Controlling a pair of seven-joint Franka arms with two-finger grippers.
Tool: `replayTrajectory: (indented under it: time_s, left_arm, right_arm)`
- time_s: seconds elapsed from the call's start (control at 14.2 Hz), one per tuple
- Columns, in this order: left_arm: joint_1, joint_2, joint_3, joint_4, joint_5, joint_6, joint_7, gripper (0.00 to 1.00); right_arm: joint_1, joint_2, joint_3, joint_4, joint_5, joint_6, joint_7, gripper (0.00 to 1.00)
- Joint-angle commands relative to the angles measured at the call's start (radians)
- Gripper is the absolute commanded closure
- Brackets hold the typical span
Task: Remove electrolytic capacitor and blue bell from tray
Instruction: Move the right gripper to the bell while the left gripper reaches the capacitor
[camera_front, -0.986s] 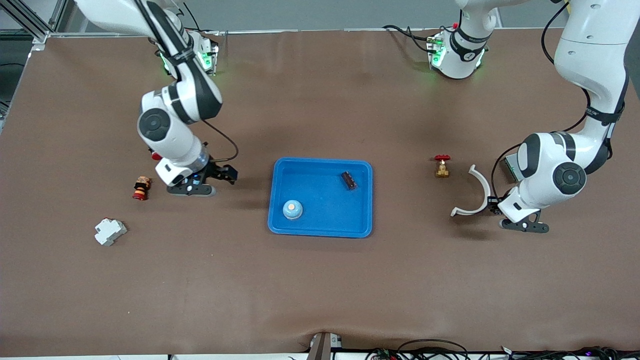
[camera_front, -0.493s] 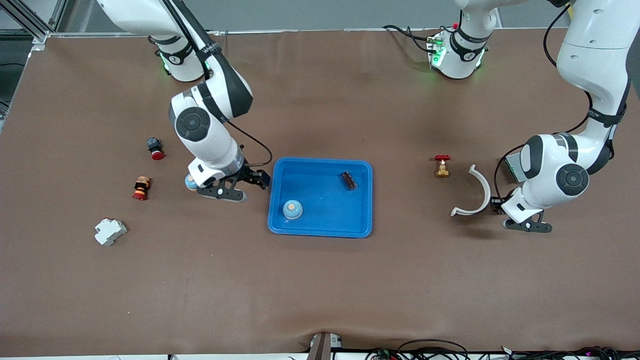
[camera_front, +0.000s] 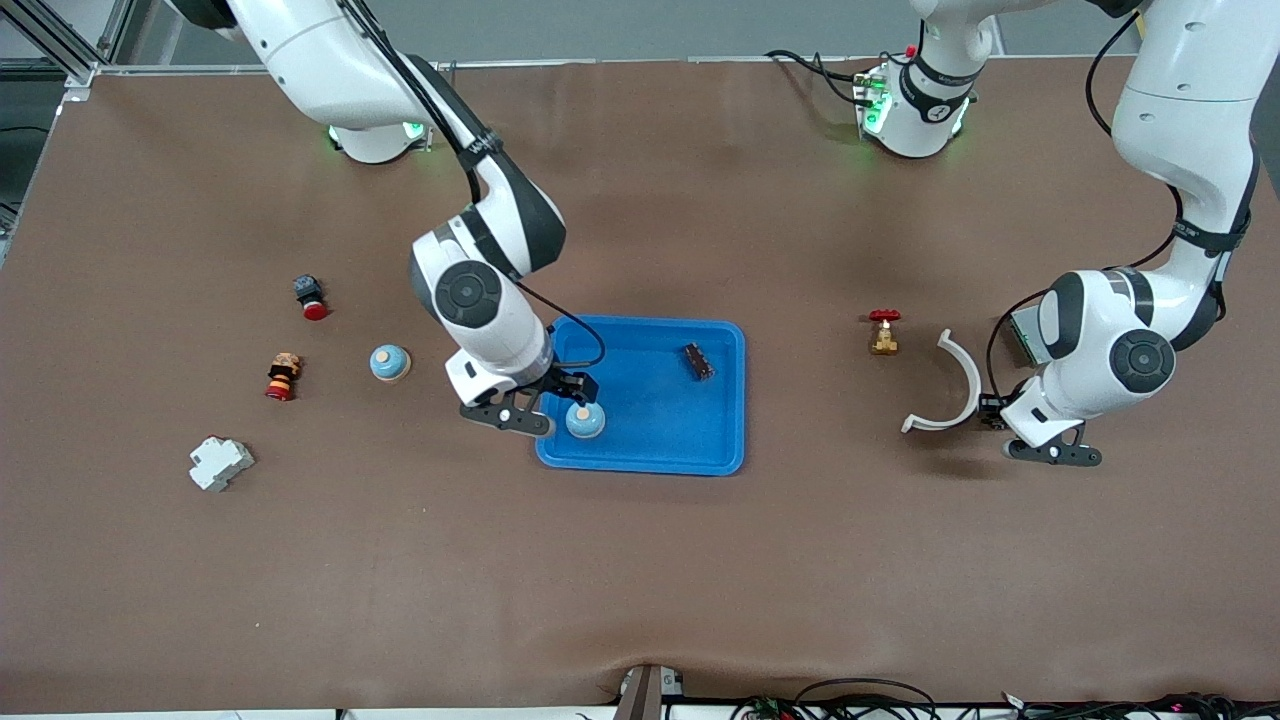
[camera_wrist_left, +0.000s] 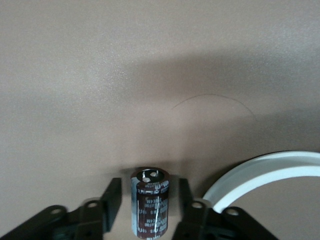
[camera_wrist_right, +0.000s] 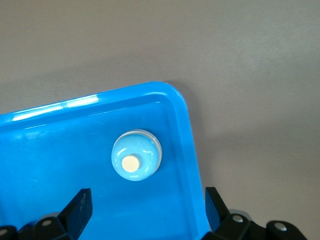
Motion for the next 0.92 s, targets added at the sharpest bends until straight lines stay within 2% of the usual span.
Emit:
replayTrajectory:
  time_s: [0.0,0.21,0.42,0.7,0.85]
  left_arm:
    - [0.008,-0.001,-0.008,0.008,0.015,0.007,0.004,0.0]
    - [0.006,-0.053,-0.008,0.008,0.012,-0.029,-0.004,0.0]
    - [-0.001,-0.128,-0.019,0.037,-0.001,-0.161,-0.035,0.0]
    - [-0.01,-0.134,-0.119,0.201,-0.015,-0.417,-0.241,0.0]
    - [-0.01,-0.133,-0.171,0.265,-0.017,-0.493,-0.376,0.0]
  right_arm:
    - [0.029,0.096,-0.013,0.147,-0.073,-0.084,0.079,0.0]
    - [0.031,0.137,-0.013,0.155,-0.084,-0.065,0.098,0.0]
    - [0.029,0.179,-0.014,0.16,-0.084,0.003,0.098,0.0]
    - [0.031,0.209,-0.014,0.17,-0.084,0.043,0.118,0.0]
    - [0.039,0.217,-0.016,0.175,-0.086,0.043,0.124,0.0]
